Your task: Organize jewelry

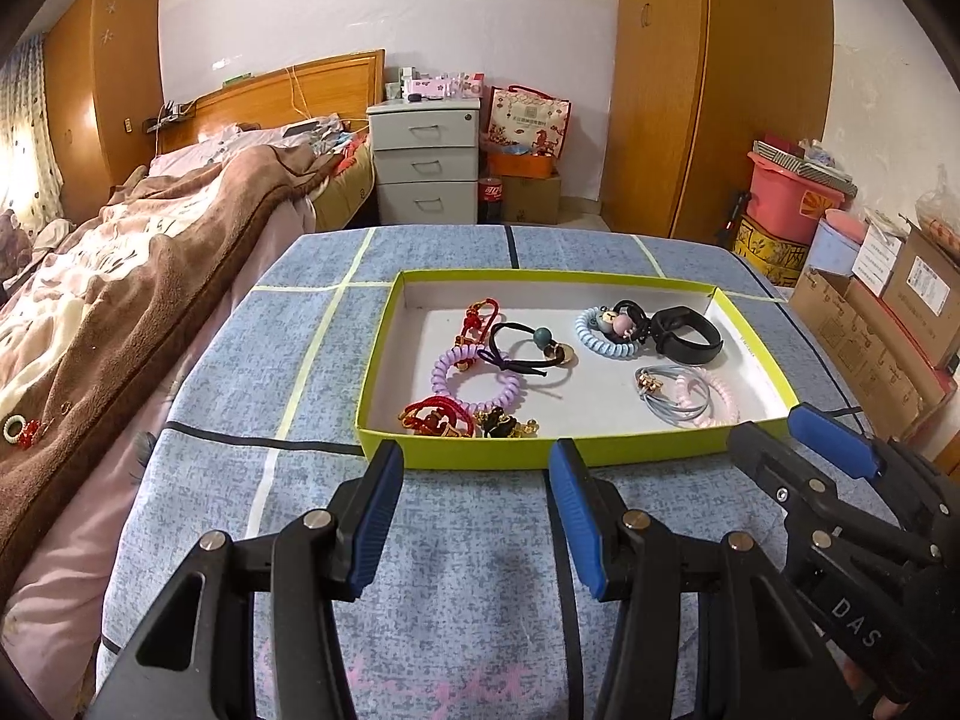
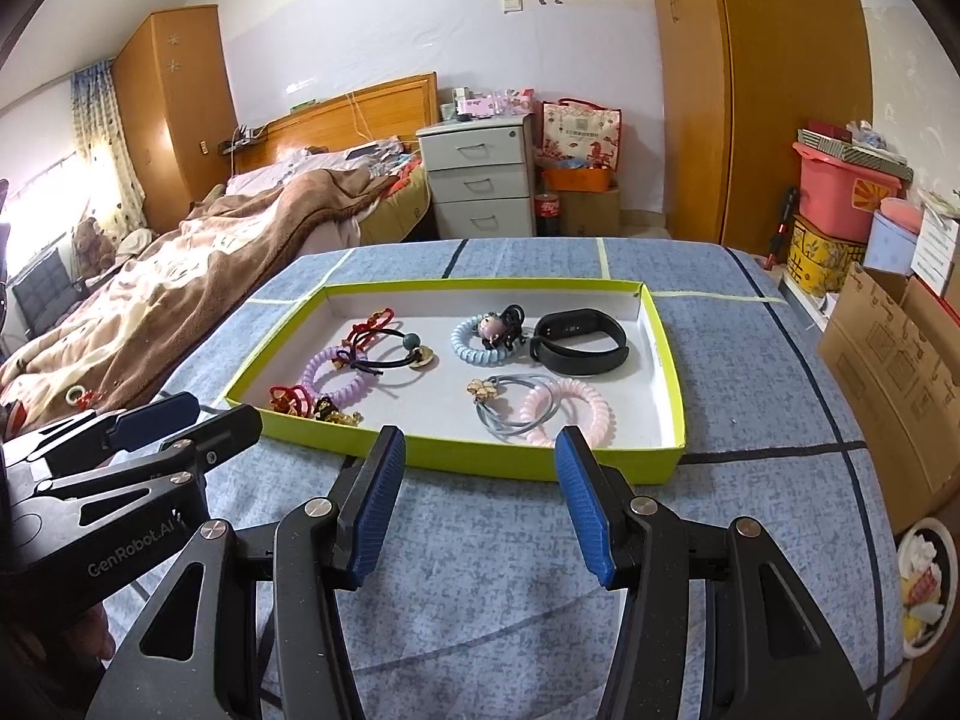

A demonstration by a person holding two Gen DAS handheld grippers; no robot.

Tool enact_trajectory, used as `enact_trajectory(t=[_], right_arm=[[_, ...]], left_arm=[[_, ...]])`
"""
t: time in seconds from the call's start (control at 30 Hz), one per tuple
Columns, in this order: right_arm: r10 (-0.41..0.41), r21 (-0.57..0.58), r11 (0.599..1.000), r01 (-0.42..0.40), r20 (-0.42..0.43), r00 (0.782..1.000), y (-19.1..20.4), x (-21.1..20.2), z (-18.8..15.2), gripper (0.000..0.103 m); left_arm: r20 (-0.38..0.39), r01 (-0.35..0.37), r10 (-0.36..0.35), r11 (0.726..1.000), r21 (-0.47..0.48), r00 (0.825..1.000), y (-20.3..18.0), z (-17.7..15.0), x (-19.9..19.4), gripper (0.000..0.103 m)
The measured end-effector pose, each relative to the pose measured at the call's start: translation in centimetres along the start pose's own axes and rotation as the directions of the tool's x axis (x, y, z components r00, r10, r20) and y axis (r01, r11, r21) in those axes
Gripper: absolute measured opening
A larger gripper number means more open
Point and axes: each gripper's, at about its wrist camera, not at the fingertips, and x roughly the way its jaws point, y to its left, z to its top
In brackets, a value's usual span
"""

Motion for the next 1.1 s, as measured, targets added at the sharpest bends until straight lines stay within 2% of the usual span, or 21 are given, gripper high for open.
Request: enact_trajectory(t=[1.1], right_arm=[[0.001, 0.006, 1.0, -0.001, -0.004, 1.0, -0.24, 0.14, 0.08, 0.053]], left_arm=[[-0.002, 0.002, -0.002, 1.0, 0.006, 1.0, -0.21, 0.06, -0.07, 0.053]])
